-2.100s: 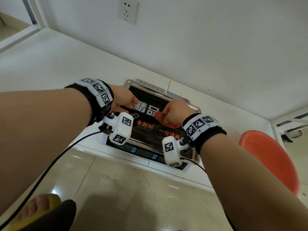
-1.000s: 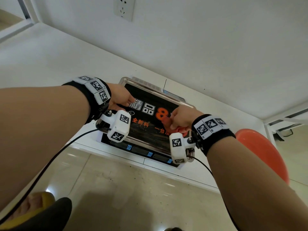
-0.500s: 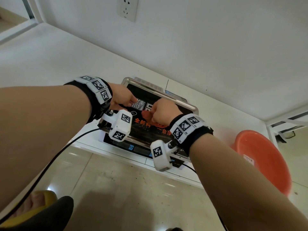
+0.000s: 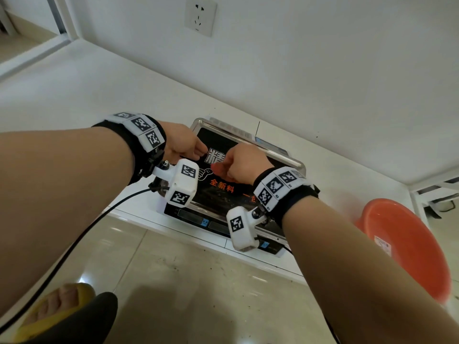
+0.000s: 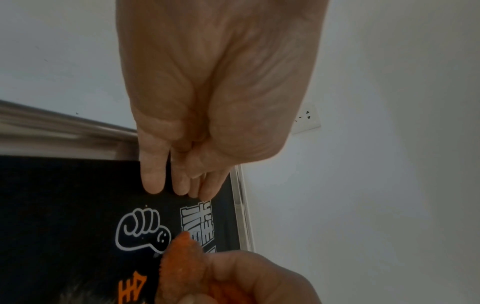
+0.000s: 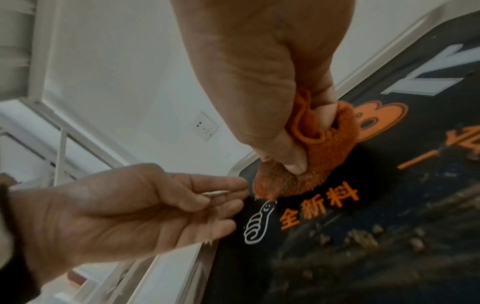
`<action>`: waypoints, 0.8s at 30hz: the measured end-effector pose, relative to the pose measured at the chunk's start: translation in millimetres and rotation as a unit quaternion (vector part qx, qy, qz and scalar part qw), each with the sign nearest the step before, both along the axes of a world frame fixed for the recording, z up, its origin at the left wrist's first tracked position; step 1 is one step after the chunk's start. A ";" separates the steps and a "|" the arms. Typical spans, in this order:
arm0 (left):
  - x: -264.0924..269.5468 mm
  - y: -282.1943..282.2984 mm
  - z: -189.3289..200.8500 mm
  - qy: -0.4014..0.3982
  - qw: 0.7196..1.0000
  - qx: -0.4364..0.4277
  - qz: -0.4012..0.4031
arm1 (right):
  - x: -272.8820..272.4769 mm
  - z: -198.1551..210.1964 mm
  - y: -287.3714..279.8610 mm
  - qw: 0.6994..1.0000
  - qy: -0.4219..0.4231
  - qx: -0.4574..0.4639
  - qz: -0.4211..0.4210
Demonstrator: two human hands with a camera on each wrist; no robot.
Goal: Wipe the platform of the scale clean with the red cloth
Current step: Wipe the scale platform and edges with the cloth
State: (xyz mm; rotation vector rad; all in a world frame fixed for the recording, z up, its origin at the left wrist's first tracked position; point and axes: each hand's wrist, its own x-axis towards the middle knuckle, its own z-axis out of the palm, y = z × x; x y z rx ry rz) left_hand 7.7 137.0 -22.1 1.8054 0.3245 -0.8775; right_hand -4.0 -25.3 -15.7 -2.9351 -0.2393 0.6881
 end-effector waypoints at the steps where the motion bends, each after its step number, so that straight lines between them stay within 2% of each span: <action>1: -0.4 1.5 -0.2 0.006 1.000 -0.004 0.001 | -2.9 -1.2 3.5 1.000 0.008 0.010 0.014; 3: -0.1 1.7 -1.5 0.026 1.000 -0.011 -0.007 | -7.6 -1.9 3.5 0.998 0.038 0.027 0.043; 7: -0.9 6.8 -0.1 0.028 1.000 -0.013 0.008 | -4.5 5.5 -8.3 0.992 0.101 -0.023 0.074; 11: 1.7 12.3 0.4 0.018 1.000 -0.022 0.007 | 3.1 12.0 -13.5 0.998 0.038 0.024 0.038; 15: 1.3 13.2 2.1 0.019 0.999 -0.043 0.015 | 3.5 1.2 3.7 0.999 0.021 0.033 0.034; 19: 2.0 15.5 3.4 0.044 0.995 -0.077 0.054 | -5.9 -0.5 24.4 0.994 0.018 0.025 0.106; 24: 2.1 19.9 8.7 0.062 0.990 -0.109 0.062 | -12.9 5.3 27.0 0.975 0.067 -0.016 0.211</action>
